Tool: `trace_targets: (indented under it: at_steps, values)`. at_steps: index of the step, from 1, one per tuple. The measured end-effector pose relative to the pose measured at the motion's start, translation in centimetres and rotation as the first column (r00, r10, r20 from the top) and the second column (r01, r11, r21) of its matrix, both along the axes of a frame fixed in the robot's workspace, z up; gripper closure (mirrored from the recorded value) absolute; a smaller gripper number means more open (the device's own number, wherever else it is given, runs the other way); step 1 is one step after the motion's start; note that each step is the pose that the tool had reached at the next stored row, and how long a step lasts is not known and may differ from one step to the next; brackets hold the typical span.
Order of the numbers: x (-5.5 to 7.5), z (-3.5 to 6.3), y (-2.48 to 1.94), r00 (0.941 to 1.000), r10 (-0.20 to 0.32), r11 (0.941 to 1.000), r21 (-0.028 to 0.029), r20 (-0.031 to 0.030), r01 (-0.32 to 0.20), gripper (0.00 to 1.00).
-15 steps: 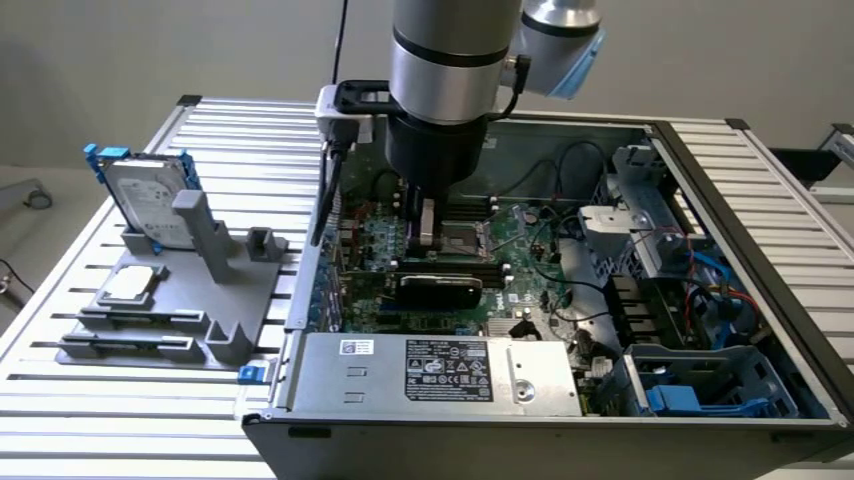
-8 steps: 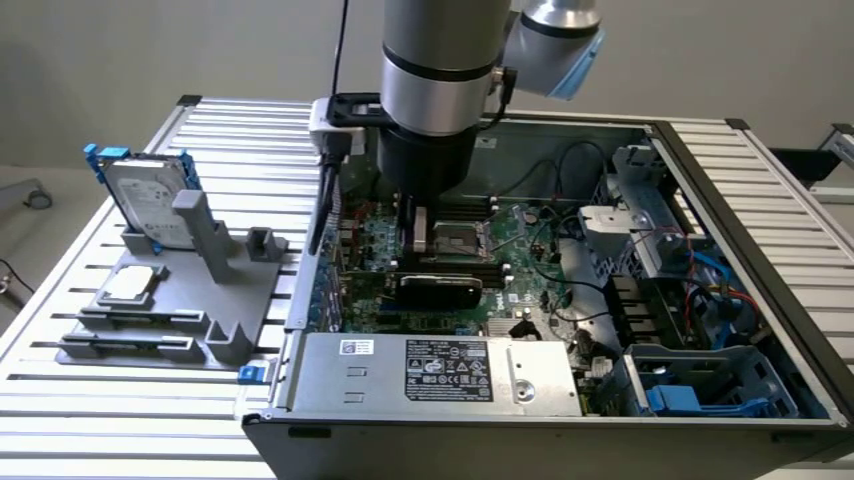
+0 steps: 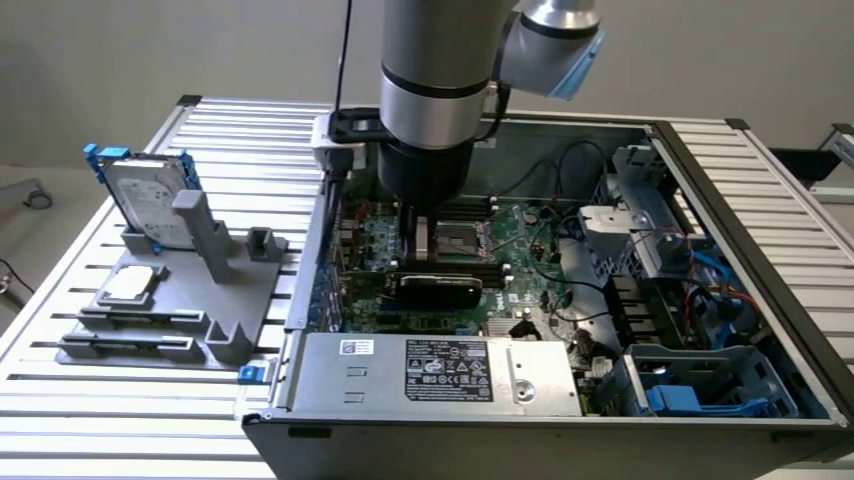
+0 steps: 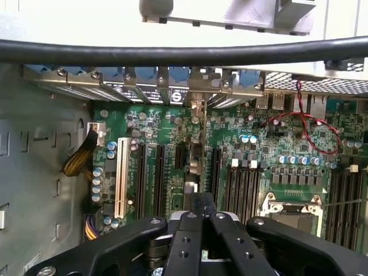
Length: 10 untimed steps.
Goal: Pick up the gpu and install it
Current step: 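Press down on the gpu until it lock into place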
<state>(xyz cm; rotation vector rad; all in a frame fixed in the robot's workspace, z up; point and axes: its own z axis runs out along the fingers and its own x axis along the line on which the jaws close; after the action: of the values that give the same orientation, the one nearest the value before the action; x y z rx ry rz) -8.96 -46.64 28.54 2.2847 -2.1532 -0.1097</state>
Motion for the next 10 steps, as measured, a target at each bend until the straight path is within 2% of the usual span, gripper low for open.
trace_targets:
  at_steps: [4,10]
  values:
    - [-0.03,-0.58,0.22,1.0,0.0,1.0,-0.0001,0.0006,0.0,0.89]
    - [-0.11,-0.87,0.47,1.0,-0.001,1.0,0.0,0.0006,0.001,0.89]
